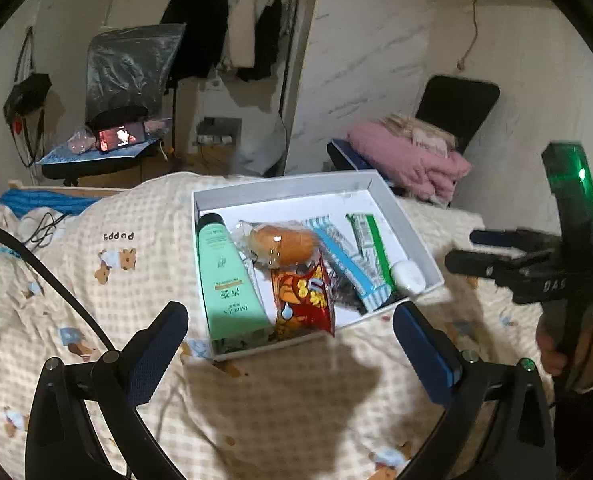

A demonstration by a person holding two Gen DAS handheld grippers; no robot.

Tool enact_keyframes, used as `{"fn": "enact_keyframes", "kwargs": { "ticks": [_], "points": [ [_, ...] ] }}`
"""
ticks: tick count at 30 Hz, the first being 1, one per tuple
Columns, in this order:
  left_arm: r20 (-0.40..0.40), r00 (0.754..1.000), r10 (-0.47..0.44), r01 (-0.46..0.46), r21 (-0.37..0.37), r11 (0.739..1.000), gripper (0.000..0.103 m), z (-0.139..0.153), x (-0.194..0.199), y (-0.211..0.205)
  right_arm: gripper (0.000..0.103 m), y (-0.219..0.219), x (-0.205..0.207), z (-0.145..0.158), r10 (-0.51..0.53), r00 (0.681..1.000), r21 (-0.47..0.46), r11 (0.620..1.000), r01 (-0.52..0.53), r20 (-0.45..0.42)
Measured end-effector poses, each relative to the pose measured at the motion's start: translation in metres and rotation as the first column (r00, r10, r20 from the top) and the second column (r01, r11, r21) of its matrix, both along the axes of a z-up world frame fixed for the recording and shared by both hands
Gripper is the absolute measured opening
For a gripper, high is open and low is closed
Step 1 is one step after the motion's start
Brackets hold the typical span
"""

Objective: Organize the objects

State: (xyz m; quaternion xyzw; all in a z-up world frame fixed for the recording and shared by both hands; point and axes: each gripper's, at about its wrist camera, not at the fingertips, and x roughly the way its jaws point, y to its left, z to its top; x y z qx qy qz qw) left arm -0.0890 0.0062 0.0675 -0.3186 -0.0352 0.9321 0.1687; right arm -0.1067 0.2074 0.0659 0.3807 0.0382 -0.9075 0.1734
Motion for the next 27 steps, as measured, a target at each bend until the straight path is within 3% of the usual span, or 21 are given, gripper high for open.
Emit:
{"fn": "enact_keyframes", "kwargs": {
  "ticks": [13,17,20,24,27],
  "points": [
    [0.140,0.990,-0.025,0.024,0.005,1.000,0.103,-0.018,-0.010,0.008,0.103,-0.004,-0.002,-0.005,0.009,1.000,0.015,1.000,-0.009,0.012],
    [0.140,0.990,0.034,-0.033,-0.010,0.999,0.103,-0.021,-0.013,0.003,0.103,-0.005,-0.001,-0.005,0.011,1.000,0.015,1.000,-0.011,0.011],
    [0.117,0.993,0.019,-0.022,0.022,1.000,0.103,-0.022,-0.010,0.000,0.103,-0.005,-0.001,-0.005,0.016,1.000,0.015,1.000,-0.016,0.008],
    [0.094,0.995,0.036,-0.034,-0.018,0.999,0.103,-0.020,-0.009,0.002,0.103,-0.006,-0.001,-0.006,0.020,1.000,0.018,1.000,-0.020,0.011],
    [0.093,0.995,0.023,-0.023,0.002,1.000,0.103,-0.020,-0.008,0.001,0.103,-0.007,-0.001,-0.006,0.022,1.000,0.017,1.000,-0.022,0.010]
  ]
}}
